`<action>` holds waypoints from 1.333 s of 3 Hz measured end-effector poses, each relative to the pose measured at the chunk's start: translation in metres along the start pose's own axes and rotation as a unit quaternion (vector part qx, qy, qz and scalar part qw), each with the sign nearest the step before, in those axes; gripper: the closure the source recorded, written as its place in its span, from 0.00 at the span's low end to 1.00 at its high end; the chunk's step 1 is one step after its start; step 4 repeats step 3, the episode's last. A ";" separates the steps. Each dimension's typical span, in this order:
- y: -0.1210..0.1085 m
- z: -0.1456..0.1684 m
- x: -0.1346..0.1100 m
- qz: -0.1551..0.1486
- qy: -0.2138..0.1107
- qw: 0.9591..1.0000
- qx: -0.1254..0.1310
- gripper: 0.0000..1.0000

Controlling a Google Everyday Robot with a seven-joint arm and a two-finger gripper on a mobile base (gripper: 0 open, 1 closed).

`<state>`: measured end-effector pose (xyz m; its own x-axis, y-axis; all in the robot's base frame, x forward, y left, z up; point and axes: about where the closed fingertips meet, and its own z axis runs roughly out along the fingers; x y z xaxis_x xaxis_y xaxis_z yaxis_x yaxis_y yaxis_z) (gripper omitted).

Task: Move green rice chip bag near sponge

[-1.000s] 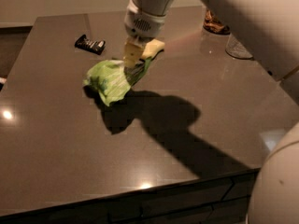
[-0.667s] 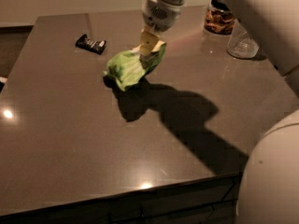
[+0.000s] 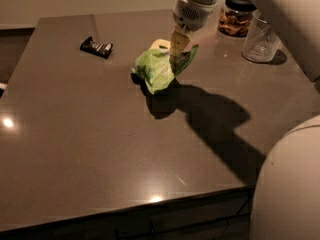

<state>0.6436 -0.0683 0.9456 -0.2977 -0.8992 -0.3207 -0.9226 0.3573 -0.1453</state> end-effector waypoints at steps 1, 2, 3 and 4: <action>-0.001 0.002 -0.003 -0.001 -0.003 1.000 0.002 0.51; -0.002 0.004 -0.005 -0.001 -0.006 1.000 0.003 0.28; -0.003 0.007 -0.007 -0.002 -0.008 1.000 0.004 0.05; -0.003 0.007 -0.007 -0.002 -0.008 1.000 0.004 0.05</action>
Offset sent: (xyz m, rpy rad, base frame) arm 0.0024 0.0028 -0.0009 0.0050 -0.0054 0.0011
